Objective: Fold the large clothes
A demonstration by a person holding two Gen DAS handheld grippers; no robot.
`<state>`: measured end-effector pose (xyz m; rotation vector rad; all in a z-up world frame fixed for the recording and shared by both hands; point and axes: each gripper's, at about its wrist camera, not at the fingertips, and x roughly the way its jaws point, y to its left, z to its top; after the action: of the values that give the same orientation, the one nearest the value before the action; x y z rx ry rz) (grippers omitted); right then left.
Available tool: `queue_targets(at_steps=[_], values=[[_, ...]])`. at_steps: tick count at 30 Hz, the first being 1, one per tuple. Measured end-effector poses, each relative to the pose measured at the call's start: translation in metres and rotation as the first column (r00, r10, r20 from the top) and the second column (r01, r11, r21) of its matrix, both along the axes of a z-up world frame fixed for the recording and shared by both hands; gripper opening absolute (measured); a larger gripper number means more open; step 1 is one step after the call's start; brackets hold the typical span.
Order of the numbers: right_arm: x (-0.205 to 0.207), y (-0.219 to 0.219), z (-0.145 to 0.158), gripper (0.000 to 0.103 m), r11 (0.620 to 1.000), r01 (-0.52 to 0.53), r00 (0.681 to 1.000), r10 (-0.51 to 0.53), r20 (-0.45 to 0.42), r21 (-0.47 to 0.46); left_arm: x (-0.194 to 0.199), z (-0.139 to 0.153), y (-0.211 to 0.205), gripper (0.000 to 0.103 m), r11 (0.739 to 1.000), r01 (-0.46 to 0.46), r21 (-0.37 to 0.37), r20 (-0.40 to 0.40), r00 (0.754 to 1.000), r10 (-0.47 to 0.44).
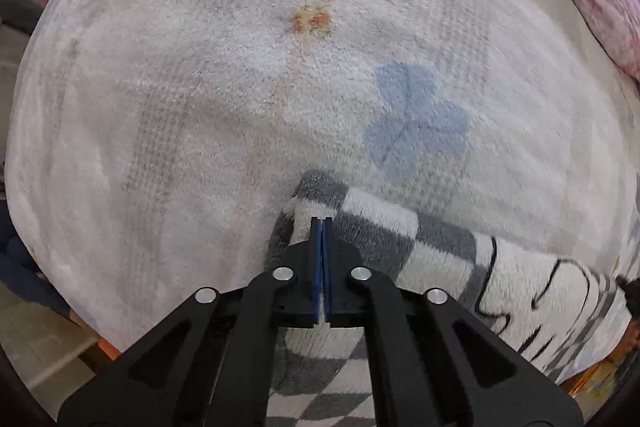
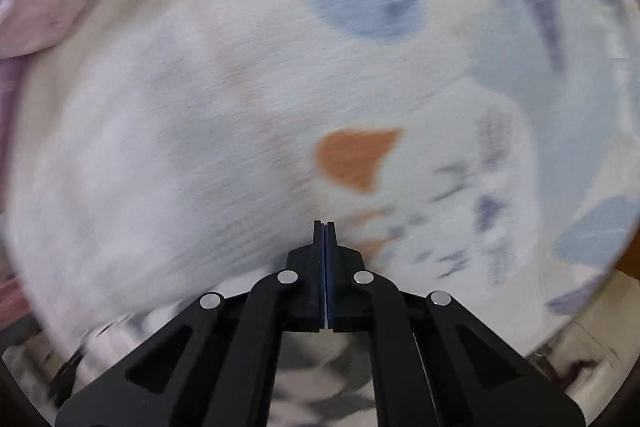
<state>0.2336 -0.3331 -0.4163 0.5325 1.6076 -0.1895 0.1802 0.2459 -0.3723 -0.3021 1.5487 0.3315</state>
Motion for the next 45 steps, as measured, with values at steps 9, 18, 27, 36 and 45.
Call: queue_targets(at_steps=[9,18,27,36,45], values=[[-0.097,-0.001,0.01,0.062,0.993,-0.017,1.0,0.019,-0.023,0.12,-0.071,0.005,0.006,0.074,0.995,-0.03,-0.094,-0.069,0.997,0.023],[-0.146,0.018,-0.022,0.031,0.976,0.019,0.995,0.002,-0.098,0.217,-0.145,-0.027,0.001,0.054,0.974,-0.078,-0.211,-0.211,0.977,0.032],[-0.125,0.046,0.0,0.02,0.997,0.018,0.989,-0.028,-0.148,-0.069,-0.154,-0.006,-0.02,0.019,0.993,0.028,-0.113,-0.188,0.981,-0.049],[-0.157,0.068,0.018,0.052,0.999,0.001,0.981,-0.01,-0.195,-0.045,-0.163,-0.016,-0.051,0.071,0.993,0.009,-0.116,-0.24,0.97,-0.037],[-0.224,0.075,0.013,0.0,0.98,0.127,0.949,-0.165,-0.269,-0.154,-0.188,-0.002,-0.074,0.028,0.994,0.033,-0.109,-0.228,0.972,-0.057]])
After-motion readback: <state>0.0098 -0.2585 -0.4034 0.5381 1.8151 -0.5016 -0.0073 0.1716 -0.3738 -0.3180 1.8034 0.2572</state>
